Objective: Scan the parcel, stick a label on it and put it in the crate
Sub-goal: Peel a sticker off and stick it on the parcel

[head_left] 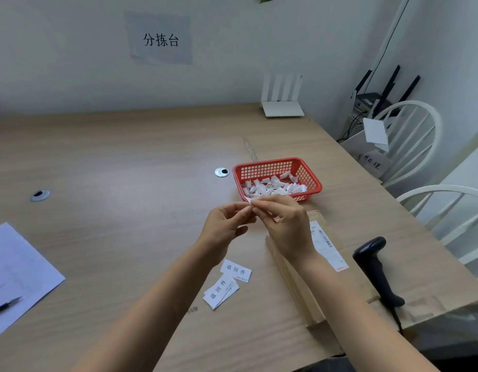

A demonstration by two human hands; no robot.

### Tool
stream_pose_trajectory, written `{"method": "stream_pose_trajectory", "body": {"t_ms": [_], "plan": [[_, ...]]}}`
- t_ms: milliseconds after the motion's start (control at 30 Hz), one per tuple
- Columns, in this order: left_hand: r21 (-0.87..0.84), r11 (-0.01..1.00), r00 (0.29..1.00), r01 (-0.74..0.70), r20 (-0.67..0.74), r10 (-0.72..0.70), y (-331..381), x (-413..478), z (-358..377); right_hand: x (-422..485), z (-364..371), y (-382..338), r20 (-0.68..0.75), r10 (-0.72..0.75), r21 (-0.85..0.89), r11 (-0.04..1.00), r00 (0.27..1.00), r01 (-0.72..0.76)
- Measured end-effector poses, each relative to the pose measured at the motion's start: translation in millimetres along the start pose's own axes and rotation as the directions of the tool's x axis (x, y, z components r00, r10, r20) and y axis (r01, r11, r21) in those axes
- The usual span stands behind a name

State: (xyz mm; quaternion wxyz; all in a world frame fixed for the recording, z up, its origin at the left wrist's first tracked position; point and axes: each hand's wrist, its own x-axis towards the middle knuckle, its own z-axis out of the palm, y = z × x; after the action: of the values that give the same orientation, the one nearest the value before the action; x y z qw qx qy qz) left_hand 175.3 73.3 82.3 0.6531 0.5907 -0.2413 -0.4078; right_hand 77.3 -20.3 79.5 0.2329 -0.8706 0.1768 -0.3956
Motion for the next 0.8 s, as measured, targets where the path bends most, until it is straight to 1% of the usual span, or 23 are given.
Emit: {"method": "stream_pose_trajectory", "body": {"t_ms": [167,267,467,567,700,800], "plan": [[-0.031,0.999,1.0,-0.017,0.011,0.017,3,3,2,5,-6,0,-0.004,-0.001,0.087,0.996,1.0,0.002],[-0.037,0.999,1.0,-0.014,0.008,0.015,4,5,4,6,-9,3,0.008,0.04,0.176,0.983,0.999,-0.04],[-0.028,0.999,0.999,-0.024,0.048,0.025,3,9,5,7,-9,8,0.025,0.063,0.244,0.967,0.998,-0.067],[0.001,0.999,0.998,-0.045,0.042,0.045,3,9,8,7,-10,9,0.014,0.044,0.234,0.971,0.999,-0.046],[0.065,0.995,0.997,-0.075,0.03,0.073,4,7,11,5,-11,8,-0.007,-0.016,0.18,0.984,1.0,0.017],[0.103,0.992,0.997,-0.07,0.036,0.067,6,6,11,6,-12,9,-0.001,-0.053,0.133,0.99,0.999,0.052]]}}
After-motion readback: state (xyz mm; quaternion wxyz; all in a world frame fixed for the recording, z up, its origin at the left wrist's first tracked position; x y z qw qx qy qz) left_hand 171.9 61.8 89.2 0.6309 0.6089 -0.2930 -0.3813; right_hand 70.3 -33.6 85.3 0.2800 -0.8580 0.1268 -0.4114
